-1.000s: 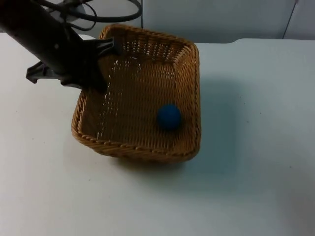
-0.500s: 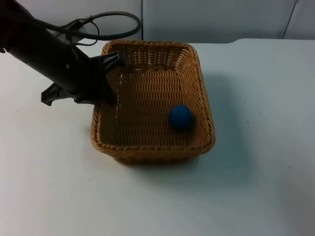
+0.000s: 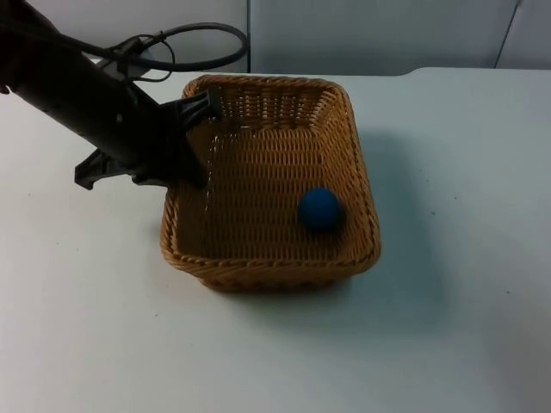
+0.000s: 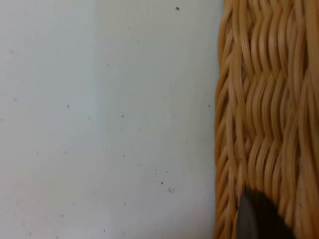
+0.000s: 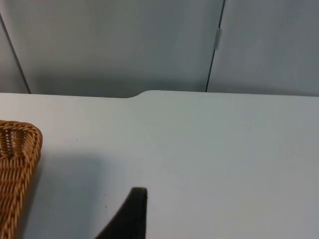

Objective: Pick up the basket with the left hand and place the ball into the basket with the right hand.

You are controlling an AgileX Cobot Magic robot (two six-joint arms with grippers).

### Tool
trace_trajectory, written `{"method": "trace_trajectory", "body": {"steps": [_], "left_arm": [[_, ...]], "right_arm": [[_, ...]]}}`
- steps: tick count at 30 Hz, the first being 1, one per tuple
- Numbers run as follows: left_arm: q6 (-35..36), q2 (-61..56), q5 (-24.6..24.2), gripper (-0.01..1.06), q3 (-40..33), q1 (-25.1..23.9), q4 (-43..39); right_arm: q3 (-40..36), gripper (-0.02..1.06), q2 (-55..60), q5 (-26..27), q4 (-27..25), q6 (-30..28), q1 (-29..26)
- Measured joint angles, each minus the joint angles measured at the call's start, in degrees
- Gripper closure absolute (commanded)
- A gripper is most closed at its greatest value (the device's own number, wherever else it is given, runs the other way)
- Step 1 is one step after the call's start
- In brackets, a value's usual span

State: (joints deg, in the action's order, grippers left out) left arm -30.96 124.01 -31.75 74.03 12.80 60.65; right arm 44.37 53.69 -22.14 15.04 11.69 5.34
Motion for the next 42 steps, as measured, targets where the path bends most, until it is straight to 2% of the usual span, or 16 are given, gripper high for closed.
{"method": "trace_trajectory", "body": {"steps": [6, 8, 10, 11, 15, 19, 35, 38, 41, 42], "left_arm": [[0.9, 0.0, 0.4, 1.05, 0.0, 0.0, -0.5], [0.9, 0.0, 0.6, 1.01, 0.0, 0.0, -0.8], [0.9, 0.0, 0.6, 0.85, 0.0, 0.0, -0.9], [0.9, 0.0, 0.7, 0.85, 0.0, 0.0, -0.9], [1.0, 0.0, 0.4, 0.4, 0.0, 0.0, -0.9], [2.4, 0.0, -0.2, 0.32, 0.0, 0.0, -1.4], [6.2, -4.6, -2.1, 0.3, 0.0, 0.0, -1.7], [6.8, -5.0, -3.9, 0.3, 0.0, 0.0, -1.8], [6.8, -5.0, -5.1, 0.26, 0.0, 0.0, -3.0], [7.1, -5.1, -5.6, 0.21, 0.0, 0.0, -3.8]], "right_arm": [[0.0, 0.05, 0.0, 0.0, 0.0, 0.0, 0.0], [0.0, 0.05, 0.0, 0.0, 0.0, 0.0, 0.0], [0.0, 0.05, 0.0, 0.0, 0.0, 0.0, 0.0], [0.0, 0.05, 0.0, 0.0, 0.0, 0.0, 0.0], [0.0, 0.05, 0.0, 0.0, 0.0, 0.0, 0.0], [0.0, 0.05, 0.0, 0.0, 0.0, 0.0, 0.0], [0.0, 0.05, 0.0, 0.0, 0.0, 0.1, 0.0], [0.0, 0.05, 0.0, 0.3, 0.0, 0.1, 0.0], [0.0, 0.05, 0.0, 0.6, 0.0, 0.1, 0.0], [0.0, 0.05, 0.0, 0.9, 0.0, 0.1, 0.0]]}}
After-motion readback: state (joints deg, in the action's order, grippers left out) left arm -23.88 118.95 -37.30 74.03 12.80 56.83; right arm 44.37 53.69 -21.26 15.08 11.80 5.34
